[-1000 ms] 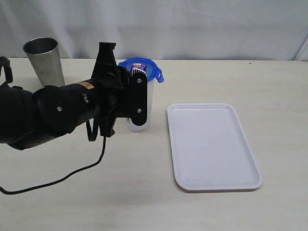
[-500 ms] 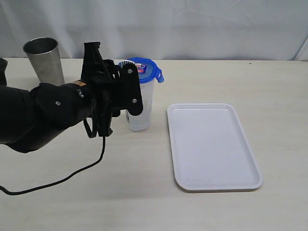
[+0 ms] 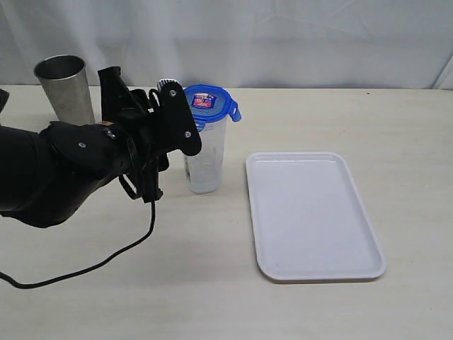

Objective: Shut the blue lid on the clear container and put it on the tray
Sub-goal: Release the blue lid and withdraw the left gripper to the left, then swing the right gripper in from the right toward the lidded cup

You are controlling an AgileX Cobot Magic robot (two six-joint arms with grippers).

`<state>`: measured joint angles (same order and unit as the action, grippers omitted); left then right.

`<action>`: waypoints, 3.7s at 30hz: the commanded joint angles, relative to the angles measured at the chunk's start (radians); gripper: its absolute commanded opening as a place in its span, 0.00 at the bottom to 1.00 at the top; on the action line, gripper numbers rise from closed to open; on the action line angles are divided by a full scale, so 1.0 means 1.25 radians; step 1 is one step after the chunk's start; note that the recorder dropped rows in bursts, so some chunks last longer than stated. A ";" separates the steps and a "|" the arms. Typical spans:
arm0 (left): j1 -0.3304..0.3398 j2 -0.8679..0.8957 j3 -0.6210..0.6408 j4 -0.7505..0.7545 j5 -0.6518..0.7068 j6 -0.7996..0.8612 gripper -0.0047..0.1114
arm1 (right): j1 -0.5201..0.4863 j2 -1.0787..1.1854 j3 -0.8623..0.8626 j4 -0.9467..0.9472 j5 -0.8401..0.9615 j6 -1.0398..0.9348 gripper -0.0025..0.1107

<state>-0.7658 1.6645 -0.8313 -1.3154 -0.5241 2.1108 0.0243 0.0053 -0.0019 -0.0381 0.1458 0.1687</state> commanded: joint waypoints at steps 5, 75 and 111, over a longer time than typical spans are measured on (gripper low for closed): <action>-0.003 -0.007 0.002 -0.088 -0.122 0.026 0.54 | 0.001 -0.004 0.001 0.000 0.001 0.002 0.06; 0.546 0.360 -0.407 -0.226 1.178 0.013 0.04 | 0.327 1.068 -0.315 -0.379 -0.466 0.147 0.06; 0.574 0.360 -0.407 -0.267 1.265 0.022 0.04 | 0.152 1.361 -0.680 -1.154 -0.654 0.792 0.06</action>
<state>-0.0452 2.1147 -1.3389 -1.6493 1.0358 2.1122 0.2223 1.7022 -0.8482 -1.4998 -0.6274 1.2297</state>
